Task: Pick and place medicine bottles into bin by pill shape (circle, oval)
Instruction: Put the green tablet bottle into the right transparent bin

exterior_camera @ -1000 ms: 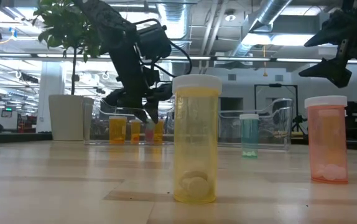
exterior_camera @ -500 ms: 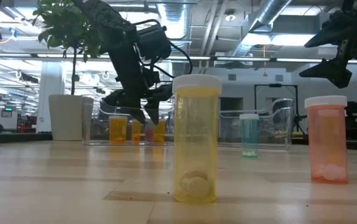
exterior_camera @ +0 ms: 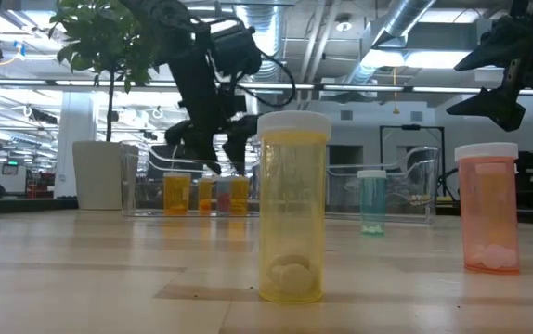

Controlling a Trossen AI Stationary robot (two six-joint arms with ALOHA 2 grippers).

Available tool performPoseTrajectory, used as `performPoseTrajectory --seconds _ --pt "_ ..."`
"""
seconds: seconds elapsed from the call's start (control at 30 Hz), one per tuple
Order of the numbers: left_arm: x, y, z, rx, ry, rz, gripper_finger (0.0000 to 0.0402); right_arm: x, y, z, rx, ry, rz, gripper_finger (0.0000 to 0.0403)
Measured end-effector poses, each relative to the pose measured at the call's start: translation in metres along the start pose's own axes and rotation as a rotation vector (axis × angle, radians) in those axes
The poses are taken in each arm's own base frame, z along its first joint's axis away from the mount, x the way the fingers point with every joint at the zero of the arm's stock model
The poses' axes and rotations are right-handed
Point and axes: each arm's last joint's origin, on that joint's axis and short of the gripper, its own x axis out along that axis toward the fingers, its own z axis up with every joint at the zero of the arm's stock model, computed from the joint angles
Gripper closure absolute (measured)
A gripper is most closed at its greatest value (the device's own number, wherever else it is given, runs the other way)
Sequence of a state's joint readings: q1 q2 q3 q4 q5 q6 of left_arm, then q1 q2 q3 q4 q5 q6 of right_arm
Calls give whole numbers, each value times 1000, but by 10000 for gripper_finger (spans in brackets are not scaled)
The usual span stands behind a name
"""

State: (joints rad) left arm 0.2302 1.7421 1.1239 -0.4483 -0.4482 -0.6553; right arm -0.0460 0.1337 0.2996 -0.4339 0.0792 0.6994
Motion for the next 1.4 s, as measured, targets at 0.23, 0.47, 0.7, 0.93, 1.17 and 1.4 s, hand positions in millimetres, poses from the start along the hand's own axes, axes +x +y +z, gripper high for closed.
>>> performPoseTrajectory --seconds 0.23,0.47,0.7,0.93,1.17,1.4 --pt "-39 -8 25 50 -54 -104 164 0 0 0 0 -1 1 69" --pt "-92 -33 52 89 -207 -432 165 0 0 0 0 -1 0 69" --pt "-115 -84 37 259 -401 -675 165 0 0 0 0 -1 0 69" --pt "-84 -127 0 369 -387 -700 165 0 0 -1 0 5 -5 69" --pt "-48 -155 -31 436 -322 -797 165 0 -1 -2 -2 17 -15 69" --pt "-38 -171 -59 495 -269 -835 165 0 -4 -4 -5 46 -39 69"
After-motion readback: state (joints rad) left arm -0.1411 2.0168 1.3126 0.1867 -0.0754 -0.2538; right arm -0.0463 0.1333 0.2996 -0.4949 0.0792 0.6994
